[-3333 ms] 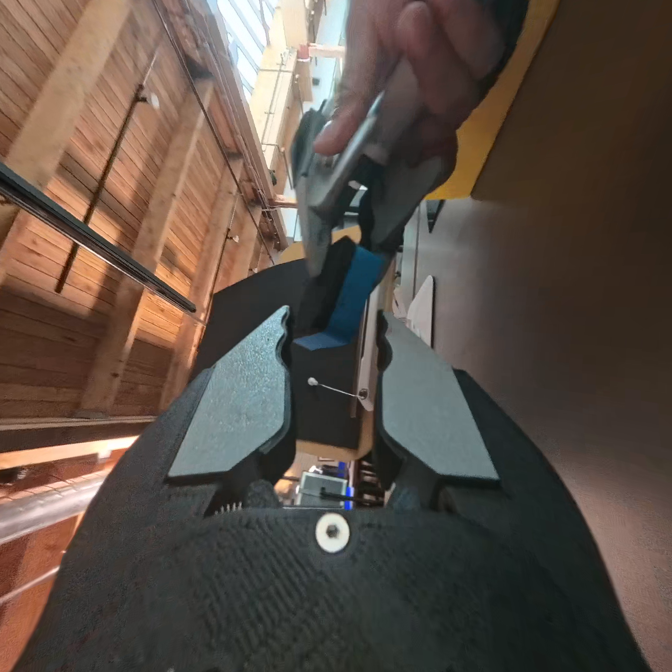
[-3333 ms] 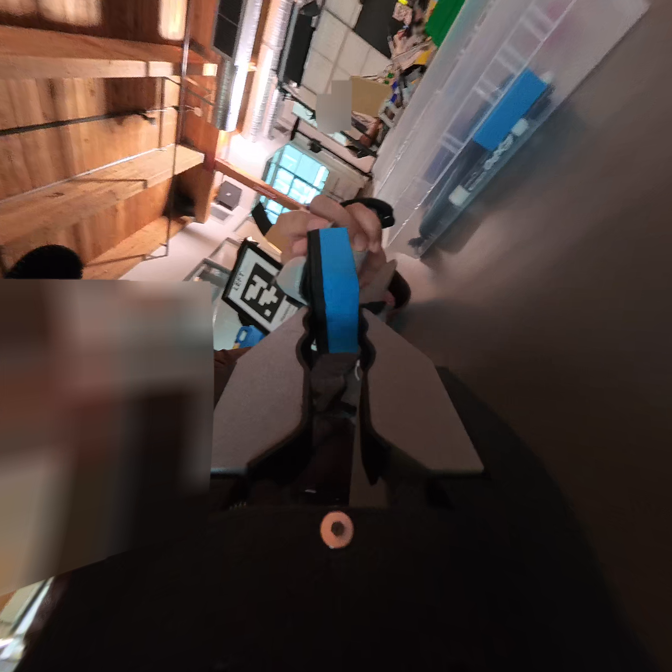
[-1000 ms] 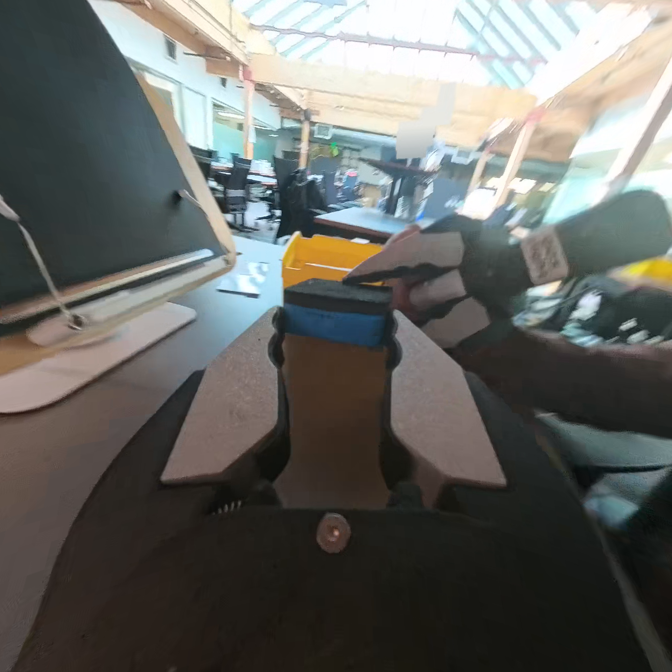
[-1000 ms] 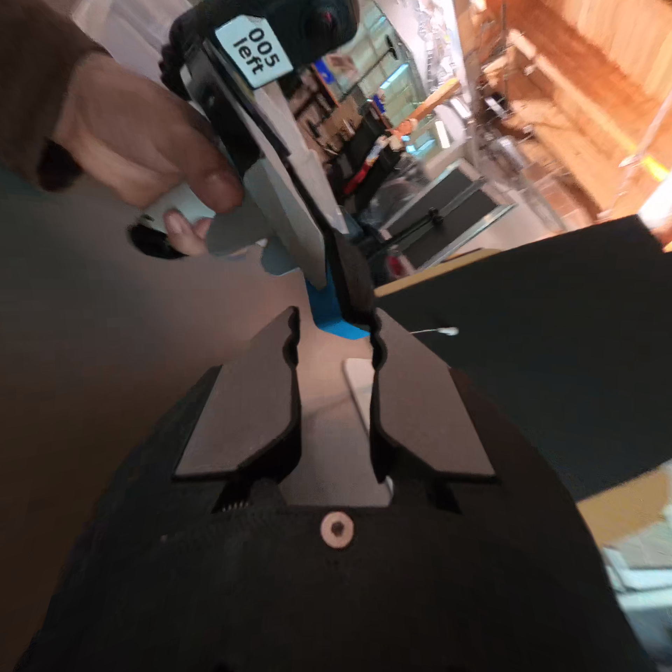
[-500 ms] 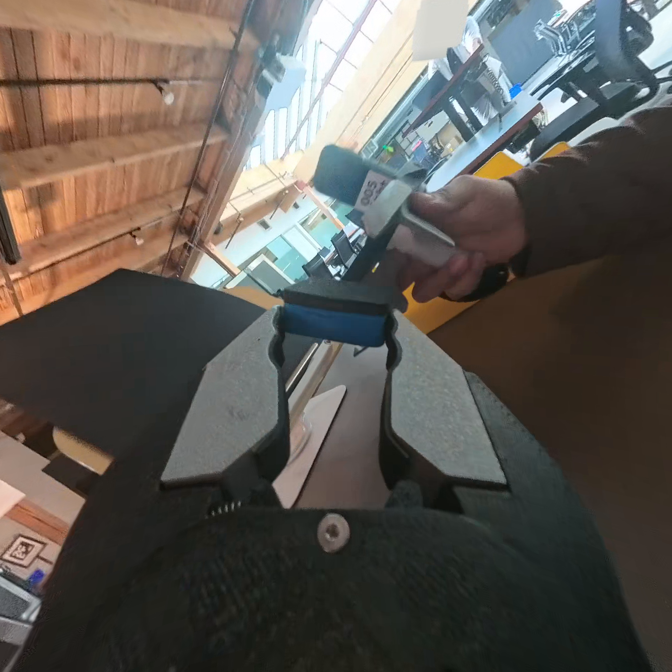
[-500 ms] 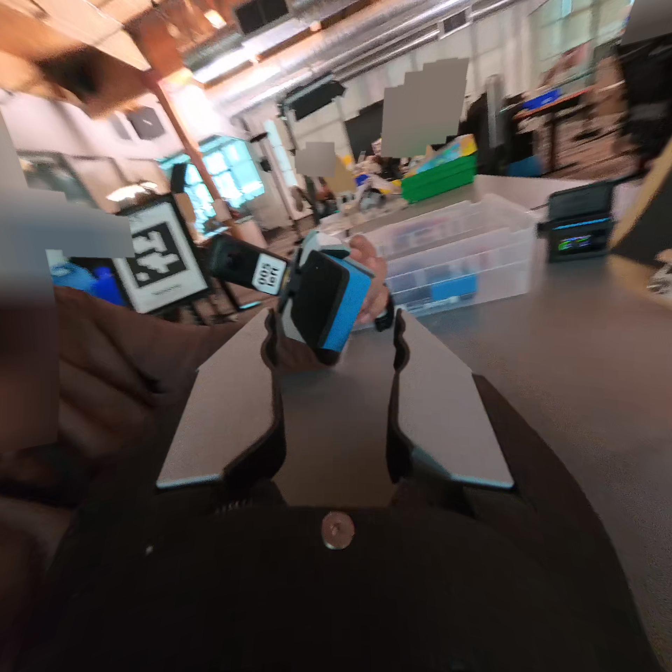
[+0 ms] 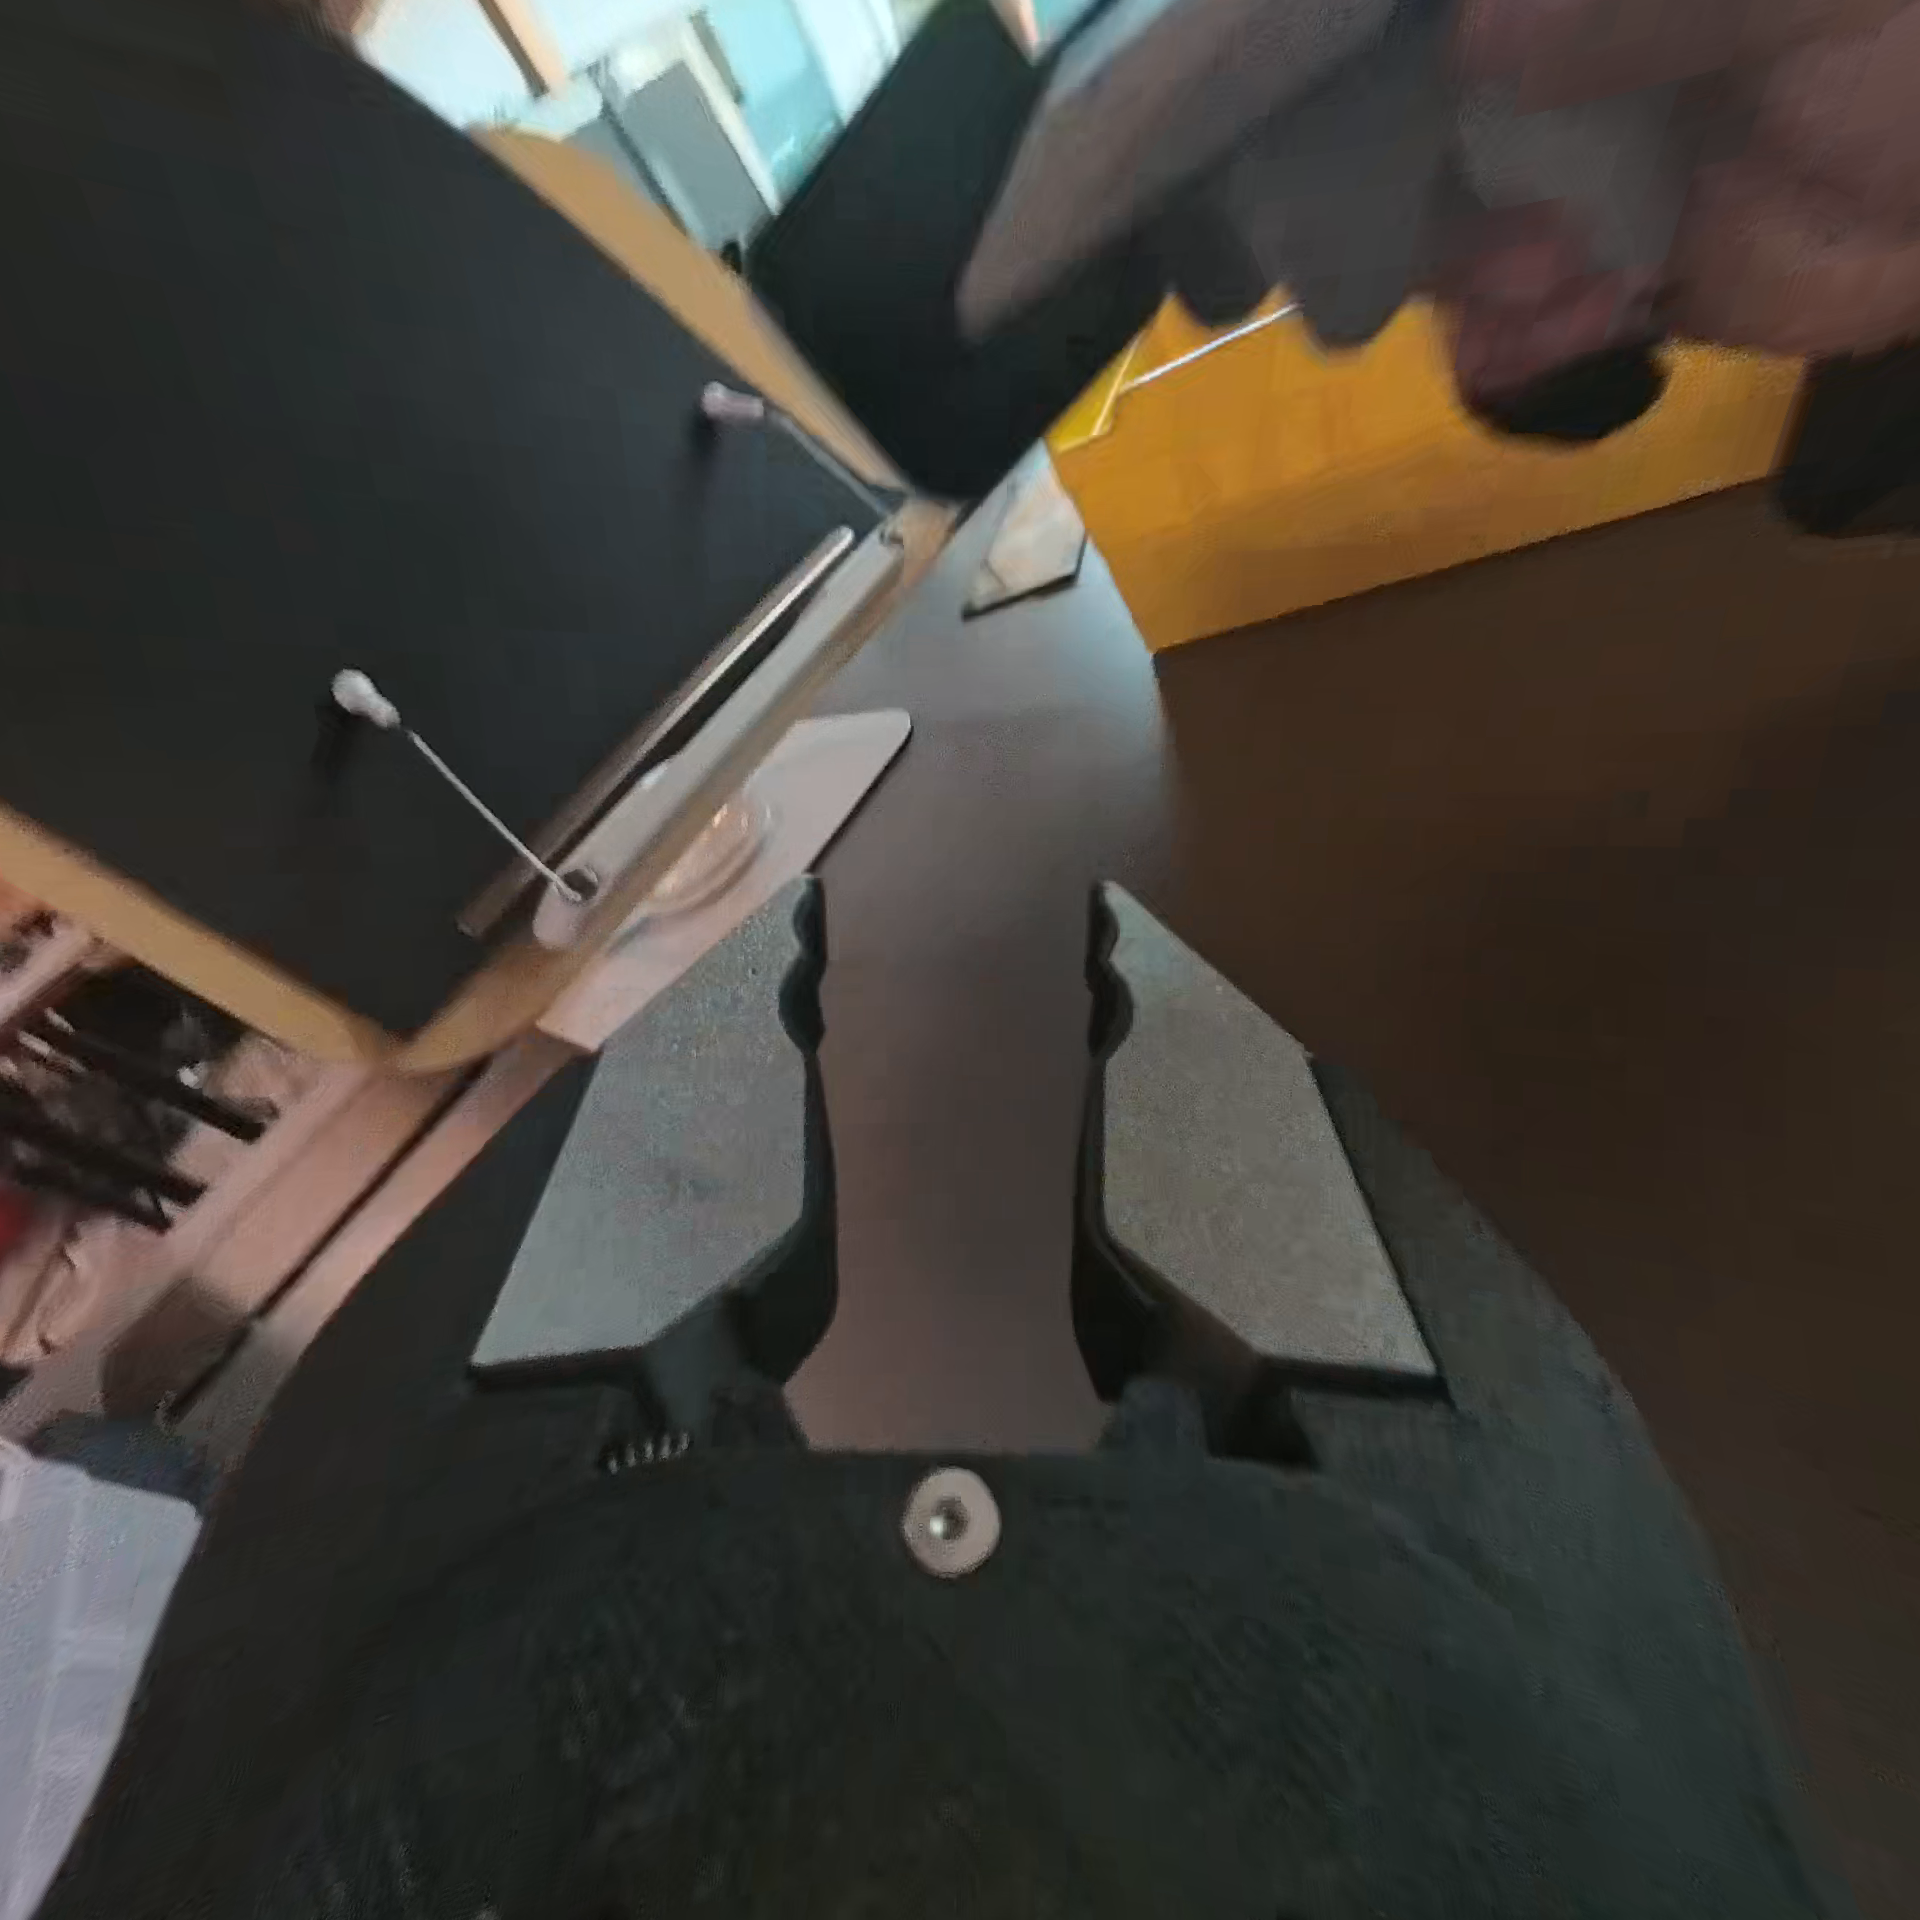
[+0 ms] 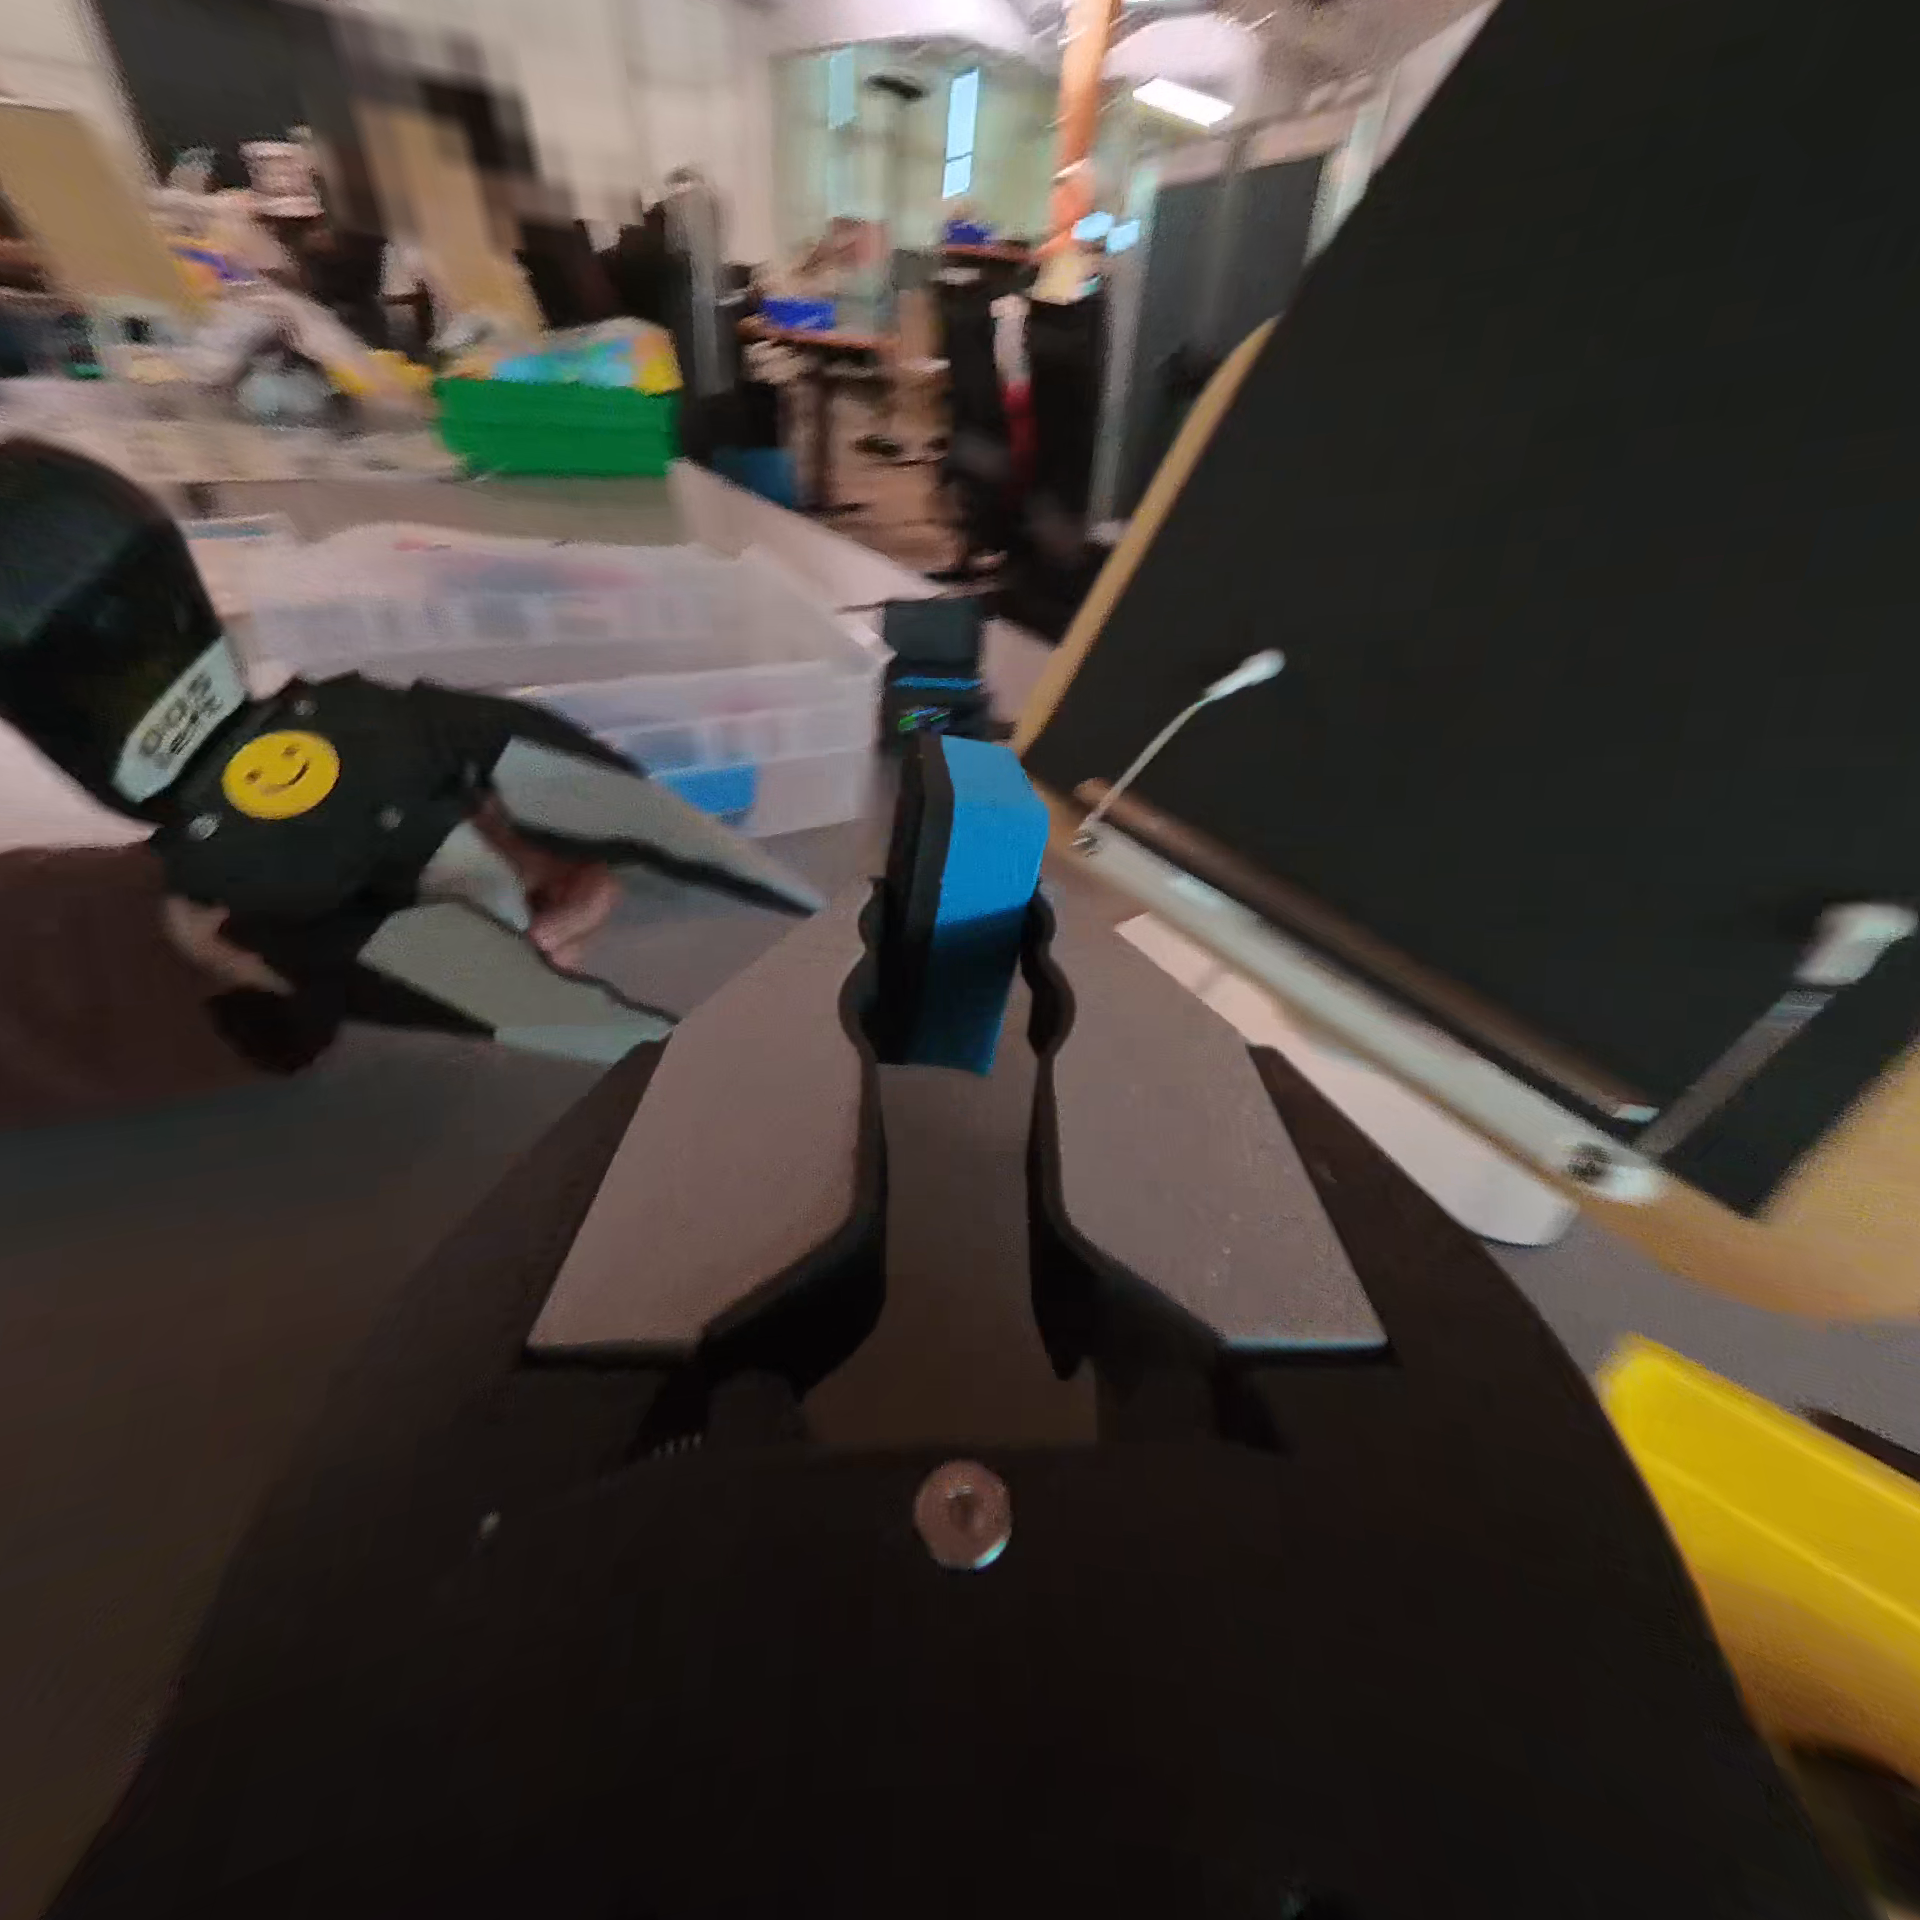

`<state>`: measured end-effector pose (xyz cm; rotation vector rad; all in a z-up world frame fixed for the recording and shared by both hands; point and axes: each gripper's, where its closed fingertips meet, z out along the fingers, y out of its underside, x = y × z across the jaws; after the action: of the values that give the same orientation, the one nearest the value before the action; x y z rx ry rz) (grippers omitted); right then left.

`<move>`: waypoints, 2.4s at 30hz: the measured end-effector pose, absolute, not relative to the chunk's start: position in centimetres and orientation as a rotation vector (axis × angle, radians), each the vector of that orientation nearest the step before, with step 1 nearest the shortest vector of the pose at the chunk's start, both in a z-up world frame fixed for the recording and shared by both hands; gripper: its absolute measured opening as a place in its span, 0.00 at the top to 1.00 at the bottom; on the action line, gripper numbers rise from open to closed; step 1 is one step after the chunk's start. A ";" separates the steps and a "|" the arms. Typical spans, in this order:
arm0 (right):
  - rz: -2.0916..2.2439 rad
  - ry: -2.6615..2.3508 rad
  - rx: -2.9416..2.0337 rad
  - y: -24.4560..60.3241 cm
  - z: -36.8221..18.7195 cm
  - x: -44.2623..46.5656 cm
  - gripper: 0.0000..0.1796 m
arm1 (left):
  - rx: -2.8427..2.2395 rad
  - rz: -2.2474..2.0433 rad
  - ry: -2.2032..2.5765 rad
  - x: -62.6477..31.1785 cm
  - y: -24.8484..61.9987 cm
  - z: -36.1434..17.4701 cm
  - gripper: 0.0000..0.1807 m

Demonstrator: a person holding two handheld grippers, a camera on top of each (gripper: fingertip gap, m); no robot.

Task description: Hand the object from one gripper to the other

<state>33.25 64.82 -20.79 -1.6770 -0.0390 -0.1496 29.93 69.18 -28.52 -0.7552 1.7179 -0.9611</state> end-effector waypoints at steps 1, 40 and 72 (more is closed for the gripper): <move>-0.242 0.000 -1.661 63.9 -19.5 33.9 0.88 | -0.792 -0.969 1.720 30.1 69.5 -28.8 0.74; -0.318 0.241 -2.037 71.5 -33.1 39.0 0.70 | -1.077 -1.306 1.697 29.5 70.0 -28.3 0.72; -0.176 0.156 -2.058 72.5 -33.7 38.2 0.75 | -1.613 -0.580 1.531 11.0 95.4 -25.2 0.70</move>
<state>38.23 72.52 -33.68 -2.0584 0.1564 -0.1757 10.98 95.42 -25.17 -1.6129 1.5314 -0.5799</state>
